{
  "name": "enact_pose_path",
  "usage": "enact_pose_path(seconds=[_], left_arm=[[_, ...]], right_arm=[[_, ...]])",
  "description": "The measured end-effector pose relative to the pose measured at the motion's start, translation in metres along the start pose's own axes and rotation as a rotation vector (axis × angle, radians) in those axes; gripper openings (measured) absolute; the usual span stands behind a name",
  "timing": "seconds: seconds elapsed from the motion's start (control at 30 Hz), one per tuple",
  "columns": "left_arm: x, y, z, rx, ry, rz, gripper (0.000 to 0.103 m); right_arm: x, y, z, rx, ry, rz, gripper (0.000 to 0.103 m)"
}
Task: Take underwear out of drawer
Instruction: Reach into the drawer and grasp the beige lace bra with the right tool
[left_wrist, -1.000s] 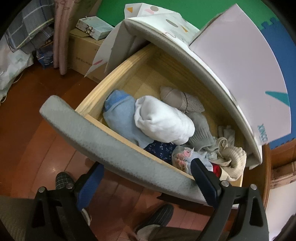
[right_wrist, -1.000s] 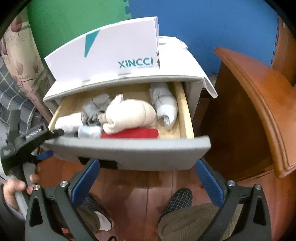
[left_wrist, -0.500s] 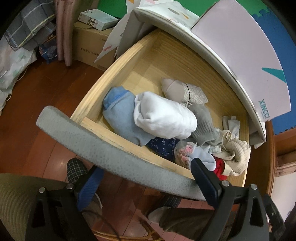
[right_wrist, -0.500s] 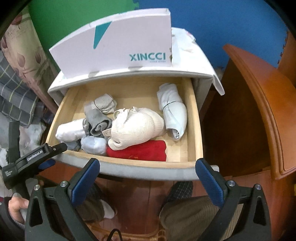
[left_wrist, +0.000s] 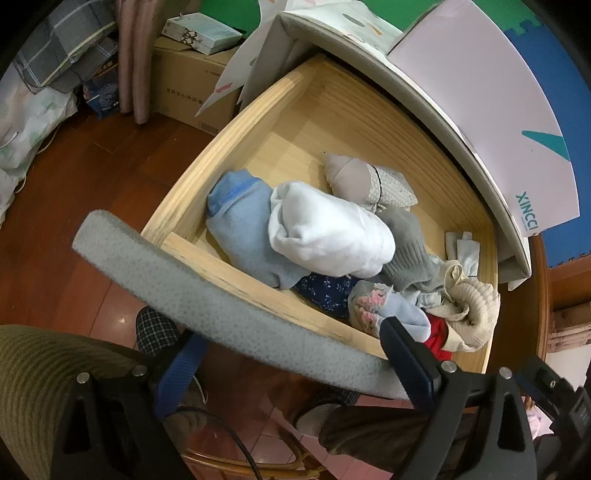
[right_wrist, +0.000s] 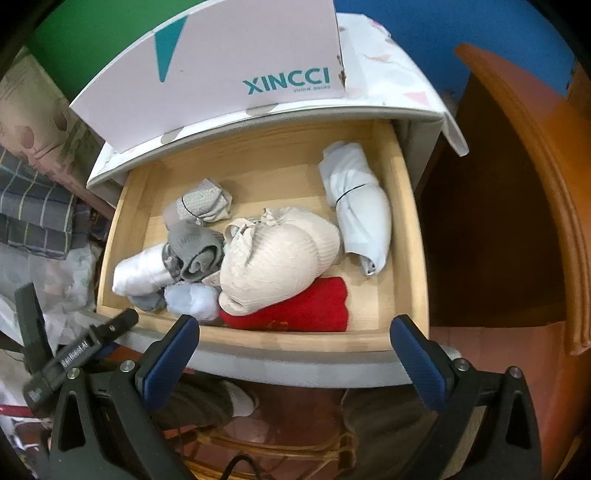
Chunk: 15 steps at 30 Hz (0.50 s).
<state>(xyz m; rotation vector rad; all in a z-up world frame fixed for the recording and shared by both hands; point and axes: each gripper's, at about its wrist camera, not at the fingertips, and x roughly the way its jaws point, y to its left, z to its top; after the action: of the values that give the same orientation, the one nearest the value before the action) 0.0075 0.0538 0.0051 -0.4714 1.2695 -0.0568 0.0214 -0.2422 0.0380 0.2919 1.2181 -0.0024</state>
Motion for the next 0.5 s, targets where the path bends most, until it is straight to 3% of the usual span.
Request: enact_pose_path(seconds=[0.27, 0.47, 0.5], left_arm=[[-0.012, -0.017, 0.005, 0.053, 0.024, 0.115, 0.094], [-0.042, -0.025, 0.012, 0.138, 0.003, 0.151, 0.093], [-0.051, -0.029, 0.015, 0.184, -0.031, 0.164, 0.093]], right_arm=[[0.006, 0.002, 0.01, 0.047, 0.048, 0.035, 0.102], [0.015, 0.001, 0.022, 0.089, 0.097, 0.048, 0.102], [0.018, 0.002, 0.025, 0.096, 0.112, 0.051, 0.102]])
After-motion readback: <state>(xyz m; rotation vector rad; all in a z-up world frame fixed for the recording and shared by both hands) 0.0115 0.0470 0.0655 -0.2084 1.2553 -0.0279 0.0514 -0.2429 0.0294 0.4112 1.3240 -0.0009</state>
